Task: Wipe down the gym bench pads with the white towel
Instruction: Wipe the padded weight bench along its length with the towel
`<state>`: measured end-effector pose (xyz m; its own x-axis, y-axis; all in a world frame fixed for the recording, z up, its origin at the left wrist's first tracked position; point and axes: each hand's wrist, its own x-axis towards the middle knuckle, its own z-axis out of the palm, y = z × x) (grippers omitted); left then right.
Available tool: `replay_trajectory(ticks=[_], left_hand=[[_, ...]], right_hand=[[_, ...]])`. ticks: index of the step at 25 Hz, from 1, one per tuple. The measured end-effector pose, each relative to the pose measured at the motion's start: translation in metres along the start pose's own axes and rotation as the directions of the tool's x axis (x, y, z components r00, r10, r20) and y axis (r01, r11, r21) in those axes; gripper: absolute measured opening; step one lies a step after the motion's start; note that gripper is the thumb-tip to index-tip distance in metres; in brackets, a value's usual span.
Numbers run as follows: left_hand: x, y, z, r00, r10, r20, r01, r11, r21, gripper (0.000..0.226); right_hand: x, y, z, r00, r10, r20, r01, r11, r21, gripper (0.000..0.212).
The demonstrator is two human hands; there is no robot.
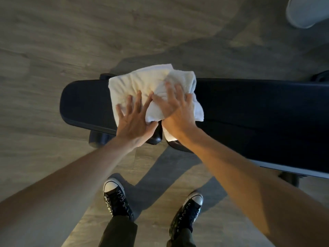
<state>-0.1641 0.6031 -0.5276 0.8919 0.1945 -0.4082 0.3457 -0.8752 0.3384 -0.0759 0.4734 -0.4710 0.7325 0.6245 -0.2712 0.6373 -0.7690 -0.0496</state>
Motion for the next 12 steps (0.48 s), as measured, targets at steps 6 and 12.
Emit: replay_trajectory(ticks=[6, 12], left_hand=[[0.042, 0.059, 0.0, 0.993, 0.039, 0.115, -0.056, 0.987, 0.147, 0.089], [-0.045, 0.045, 0.031, 0.988, 0.124, 0.097, -0.128, 0.991, 0.039, 0.093]], right_hand=[[-0.003, 0.064, 0.007, 0.992, 0.109, 0.067, -0.11, 0.994, 0.009, 0.088], [-0.08, 0.027, 0.026, 0.985, 0.164, 0.049, -0.169, 0.977, 0.13, 0.093]])
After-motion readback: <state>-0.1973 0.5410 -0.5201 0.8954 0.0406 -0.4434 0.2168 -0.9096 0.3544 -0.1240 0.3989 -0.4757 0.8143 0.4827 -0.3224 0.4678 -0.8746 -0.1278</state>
